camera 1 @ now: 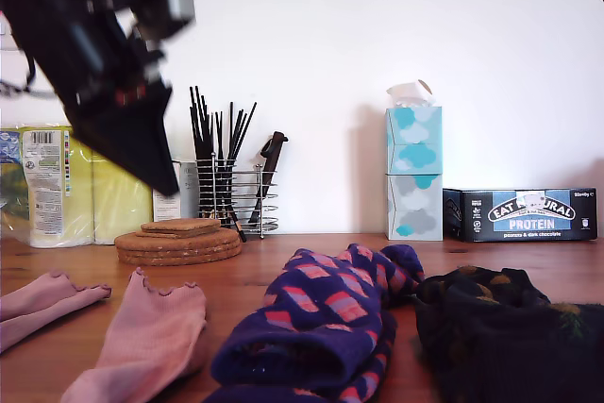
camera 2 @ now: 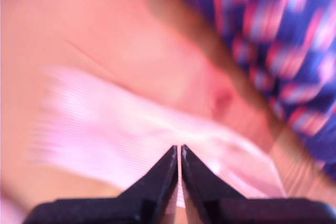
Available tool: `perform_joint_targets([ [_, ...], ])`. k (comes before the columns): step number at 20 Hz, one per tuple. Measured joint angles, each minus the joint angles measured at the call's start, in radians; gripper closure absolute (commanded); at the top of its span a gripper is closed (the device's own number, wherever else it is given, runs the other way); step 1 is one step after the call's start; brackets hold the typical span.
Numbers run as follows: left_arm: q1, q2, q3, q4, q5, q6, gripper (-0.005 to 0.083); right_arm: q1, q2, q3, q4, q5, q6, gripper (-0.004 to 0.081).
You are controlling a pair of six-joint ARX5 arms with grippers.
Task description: Pair up the socks based on colour and pattern, by placing each sock on top of its pair
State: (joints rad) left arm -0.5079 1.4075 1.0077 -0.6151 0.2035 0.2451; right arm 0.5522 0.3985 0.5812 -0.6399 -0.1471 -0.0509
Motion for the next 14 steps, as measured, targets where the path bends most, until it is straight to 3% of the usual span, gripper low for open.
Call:
perform_joint_targets([
  [8,0.159,-0.255,-0.149,-0.042,-0.067,-0.057,0.0795,0.002,0.0,0.0,0.001,-0.002,-0.008,0.0783],
  [14,0.315,-0.289,-0.233,-0.133,-0.071,-0.059,0.0794,0.043,0.011,0.035,-0.111,-0.153,-0.031,0.0783],
])
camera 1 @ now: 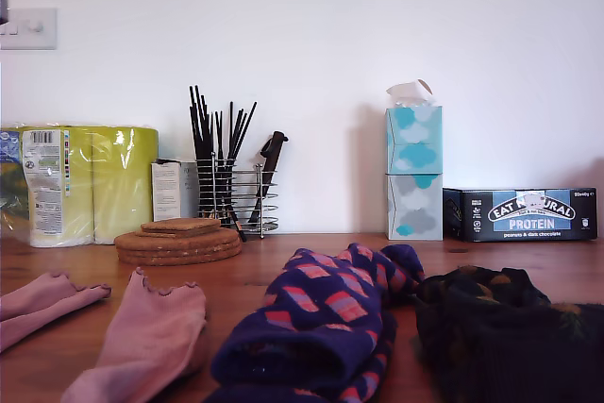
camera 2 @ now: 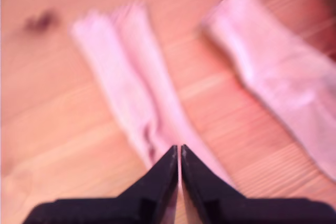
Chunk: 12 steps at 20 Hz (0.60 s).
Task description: Pair up the socks based on colour and pattern, by placing each sock on top of its pair
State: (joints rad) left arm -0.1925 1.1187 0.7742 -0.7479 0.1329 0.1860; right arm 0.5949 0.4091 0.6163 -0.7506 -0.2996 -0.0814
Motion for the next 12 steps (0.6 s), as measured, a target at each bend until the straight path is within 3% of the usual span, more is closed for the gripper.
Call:
perform_joint_targets([
  [2,0.007,0.0,0.0,0.005,0.0,-0.004,0.07,0.012,0.014,0.066,-0.047,-0.042,0.001,0.0783],
  [4,0.013,0.002,0.0,0.015,-0.005,-0.037,0.0514,0.02,0.028,0.156,-0.111,-0.059,0.002,0.0783],
  [8,0.013,0.04,0.0,0.015,-0.009,-0.089,0.0373,0.029,0.085,0.325,-0.257,-0.061,-0.02,0.0783],
  [10,0.013,0.103,0.0,0.018,-0.021,-0.119,0.0192,0.03,0.126,0.382,-0.276,-0.061,-0.039,0.0783],
  [11,0.013,0.135,0.0,0.019,-0.032,-0.136,0.0128,0.031,0.139,0.394,-0.276,-0.061,-0.047,0.0783],
  [12,0.013,0.169,0.0,0.019,-0.039,-0.164,0.0118,0.036,0.149,0.399,-0.277,-0.061,-0.051,0.0783],
])
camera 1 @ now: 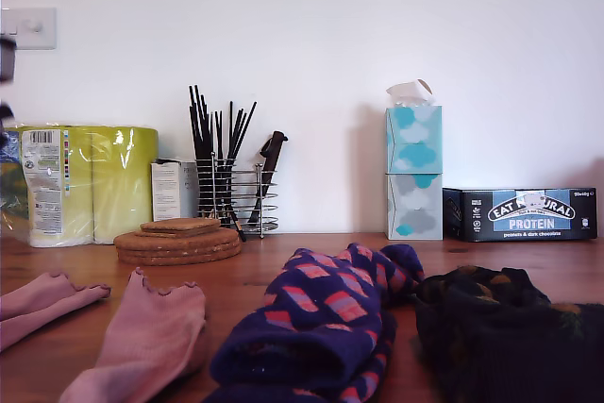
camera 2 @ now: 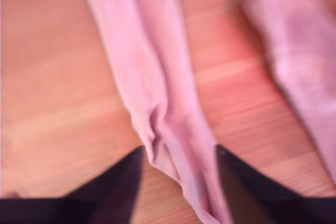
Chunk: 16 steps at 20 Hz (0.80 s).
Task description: Pair up the socks based on colour and pattern, by placing each sock on top of its pair
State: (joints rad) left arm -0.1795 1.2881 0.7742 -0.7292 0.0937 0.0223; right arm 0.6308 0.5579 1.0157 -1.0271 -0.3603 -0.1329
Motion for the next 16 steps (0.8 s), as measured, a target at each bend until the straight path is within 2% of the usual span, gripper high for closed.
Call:
perform_joint_targets([
  [5,0.0,0.159,0.0,-0.029,-0.036,-0.105,0.0119,0.0,0.031,0.0,-0.022,0.001,-0.025,0.0783],
  [10,-0.007,0.175,0.0,-0.094,0.009,-0.146,0.0126,0.006,0.036,0.0,-0.022,0.003,-0.045,0.0783],
  [12,-0.016,0.175,0.0,-0.11,0.035,-0.148,0.023,0.006,0.04,0.0,-0.022,0.003,-0.048,0.0783],
  [16,-0.024,0.175,0.0,-0.111,0.09,-0.164,0.0627,0.006,0.063,0.0,-0.022,0.004,-0.048,0.0783],
])
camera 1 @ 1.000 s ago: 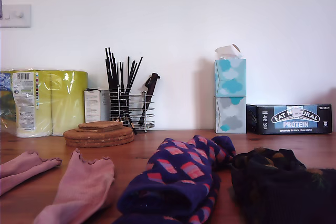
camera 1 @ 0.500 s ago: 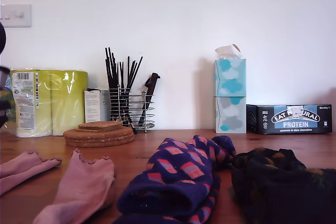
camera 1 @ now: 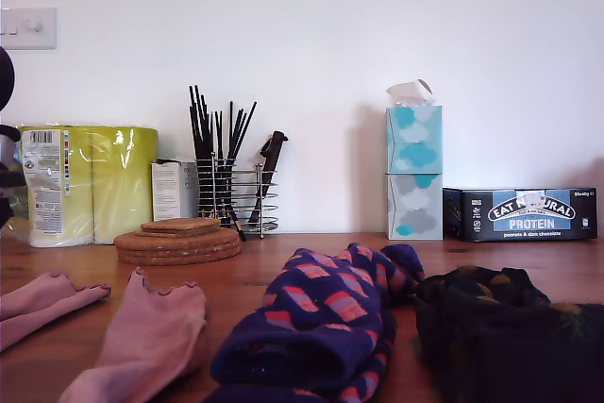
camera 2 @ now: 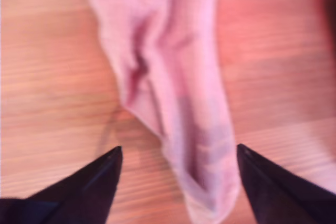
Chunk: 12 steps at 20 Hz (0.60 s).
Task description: Pair up the socks based on colour and pattern, by placing each sock on top of its pair
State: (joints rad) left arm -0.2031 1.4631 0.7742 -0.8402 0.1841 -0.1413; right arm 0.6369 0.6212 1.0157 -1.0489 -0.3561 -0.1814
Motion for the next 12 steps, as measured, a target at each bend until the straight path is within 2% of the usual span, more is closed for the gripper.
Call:
perform_joint_targets([
  [2,0.0,0.0,0.0,0.0,0.04,-0.01,0.0787,0.0,0.005,0.0,0.0,0.005,0.0,0.0783],
  [12,0.0,0.0,0.0,0.004,0.177,0.031,0.0797,0.0,0.005,0.0,0.0,0.029,0.0,0.0783],
])
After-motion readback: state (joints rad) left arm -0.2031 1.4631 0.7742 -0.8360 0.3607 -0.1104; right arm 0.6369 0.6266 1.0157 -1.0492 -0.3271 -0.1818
